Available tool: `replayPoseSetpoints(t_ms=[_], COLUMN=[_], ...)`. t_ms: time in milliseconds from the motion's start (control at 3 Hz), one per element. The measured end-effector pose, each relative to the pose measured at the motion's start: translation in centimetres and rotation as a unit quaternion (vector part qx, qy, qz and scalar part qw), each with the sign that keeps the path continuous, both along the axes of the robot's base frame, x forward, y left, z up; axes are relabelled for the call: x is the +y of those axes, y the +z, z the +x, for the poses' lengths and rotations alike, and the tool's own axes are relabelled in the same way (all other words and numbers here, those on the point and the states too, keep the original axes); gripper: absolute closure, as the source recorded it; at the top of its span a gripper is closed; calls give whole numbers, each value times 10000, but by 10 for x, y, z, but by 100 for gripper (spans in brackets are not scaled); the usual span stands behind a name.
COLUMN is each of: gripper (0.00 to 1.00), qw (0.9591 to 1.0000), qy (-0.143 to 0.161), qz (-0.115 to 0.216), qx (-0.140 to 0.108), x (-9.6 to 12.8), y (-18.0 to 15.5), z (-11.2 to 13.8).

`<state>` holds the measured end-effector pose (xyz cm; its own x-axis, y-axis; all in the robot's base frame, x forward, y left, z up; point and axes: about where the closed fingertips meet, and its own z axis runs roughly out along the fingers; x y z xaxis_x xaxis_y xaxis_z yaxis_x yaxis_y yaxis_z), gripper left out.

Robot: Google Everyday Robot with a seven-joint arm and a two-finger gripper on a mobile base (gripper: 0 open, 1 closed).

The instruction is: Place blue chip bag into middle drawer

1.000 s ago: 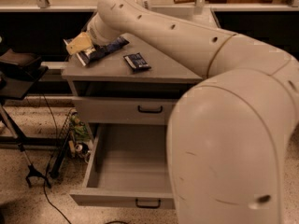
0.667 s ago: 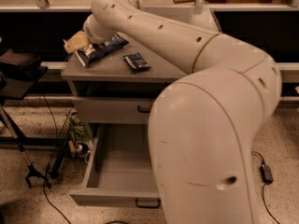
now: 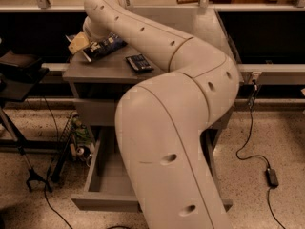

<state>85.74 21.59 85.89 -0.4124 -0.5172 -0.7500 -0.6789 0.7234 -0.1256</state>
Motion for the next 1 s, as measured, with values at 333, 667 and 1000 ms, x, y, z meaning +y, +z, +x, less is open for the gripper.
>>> replayPoseSetpoints(t_ms=[333, 667, 1000], gripper=[19, 42, 72], qw=[9994, 9985, 9987], qy=[-32, -69, -77], qz=[-304, -486, -478], qx=[178, 223, 185], x=[1, -3, -7], y=[-19, -24, -15], z=[9, 13, 13])
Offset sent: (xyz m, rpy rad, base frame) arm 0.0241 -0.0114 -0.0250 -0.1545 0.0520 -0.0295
